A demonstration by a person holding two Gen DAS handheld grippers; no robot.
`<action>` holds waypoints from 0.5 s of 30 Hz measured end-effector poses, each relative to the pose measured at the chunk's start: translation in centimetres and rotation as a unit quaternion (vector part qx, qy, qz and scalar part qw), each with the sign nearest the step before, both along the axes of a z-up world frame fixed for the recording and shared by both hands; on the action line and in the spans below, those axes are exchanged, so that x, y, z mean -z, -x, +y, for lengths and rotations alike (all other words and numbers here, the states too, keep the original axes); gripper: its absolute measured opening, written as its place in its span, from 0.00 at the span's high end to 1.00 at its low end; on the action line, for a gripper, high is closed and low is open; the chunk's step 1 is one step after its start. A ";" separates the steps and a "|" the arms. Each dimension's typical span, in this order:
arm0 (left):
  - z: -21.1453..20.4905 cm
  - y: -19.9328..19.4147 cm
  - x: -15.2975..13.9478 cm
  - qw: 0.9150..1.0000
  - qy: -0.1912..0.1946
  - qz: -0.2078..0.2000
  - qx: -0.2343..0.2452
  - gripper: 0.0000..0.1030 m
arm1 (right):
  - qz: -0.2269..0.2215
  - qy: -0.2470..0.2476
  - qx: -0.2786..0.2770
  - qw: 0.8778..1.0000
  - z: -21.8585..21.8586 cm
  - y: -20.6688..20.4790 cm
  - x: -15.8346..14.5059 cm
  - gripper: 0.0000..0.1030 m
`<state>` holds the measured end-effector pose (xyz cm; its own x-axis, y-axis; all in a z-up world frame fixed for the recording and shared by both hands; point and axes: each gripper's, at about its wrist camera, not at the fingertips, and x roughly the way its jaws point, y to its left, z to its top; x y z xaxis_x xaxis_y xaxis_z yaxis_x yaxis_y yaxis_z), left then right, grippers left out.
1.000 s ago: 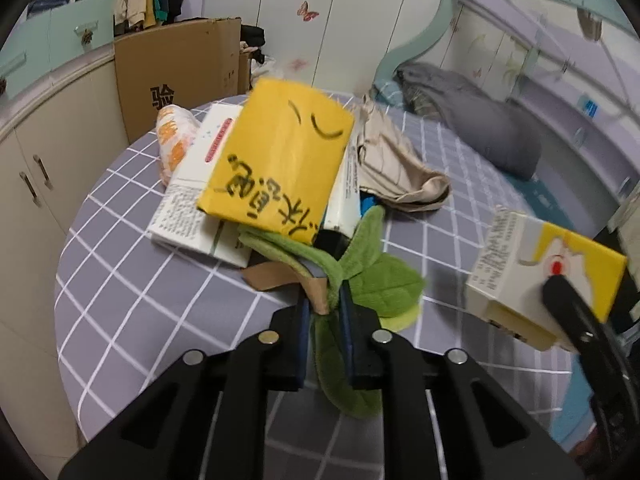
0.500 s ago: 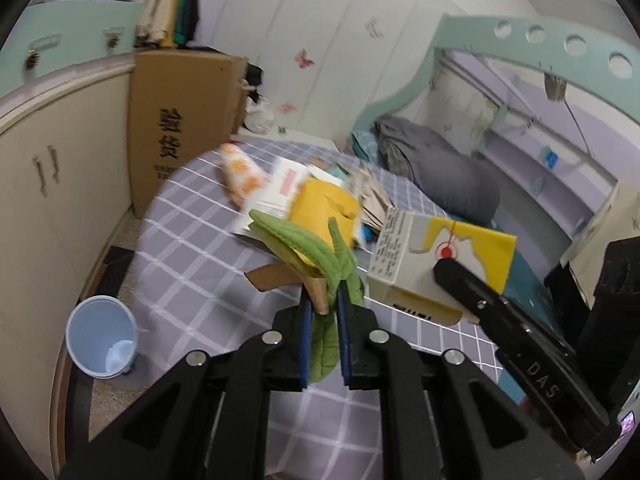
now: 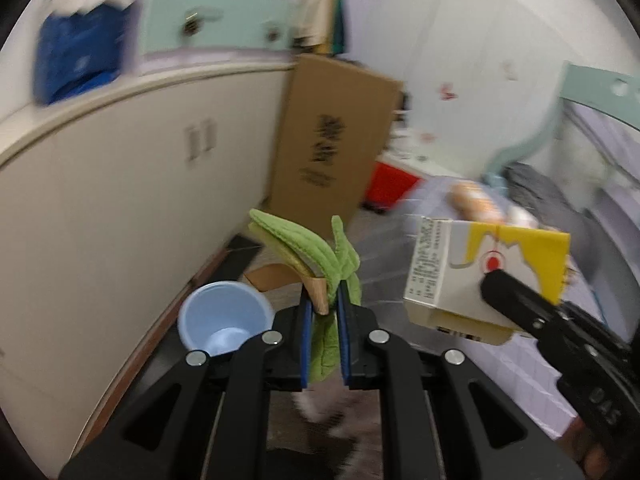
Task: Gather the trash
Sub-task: 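Carry both items to the blue wastebasket and release them from both grippers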
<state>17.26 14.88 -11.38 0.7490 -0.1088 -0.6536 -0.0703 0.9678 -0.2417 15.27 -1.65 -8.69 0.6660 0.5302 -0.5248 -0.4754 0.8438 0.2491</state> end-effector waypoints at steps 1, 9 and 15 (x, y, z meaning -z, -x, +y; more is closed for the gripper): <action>1.3 -0.7 0.8 1.000 -0.001 0.010 -0.013 0.89 | 0.010 0.003 -0.010 1.000 1.6 -1.1 0.6 0.95; 11.3 -8.0 7.8 0.990 -0.006 0.100 -0.100 0.89 | 0.086 0.053 -0.050 0.994 11.5 -11.0 8.7 0.94; 14.3 -12.1 11.1 0.985 -0.014 0.128 -0.115 0.89 | 0.143 0.066 -0.052 0.986 16.1 -17.1 15.0 0.48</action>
<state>29.35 29.19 -22.49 0.5621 0.0662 -0.8244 -0.3443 0.9250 -0.1605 32.39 14.43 -23.68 0.4269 0.5016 -0.7524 -0.4872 0.8286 0.2759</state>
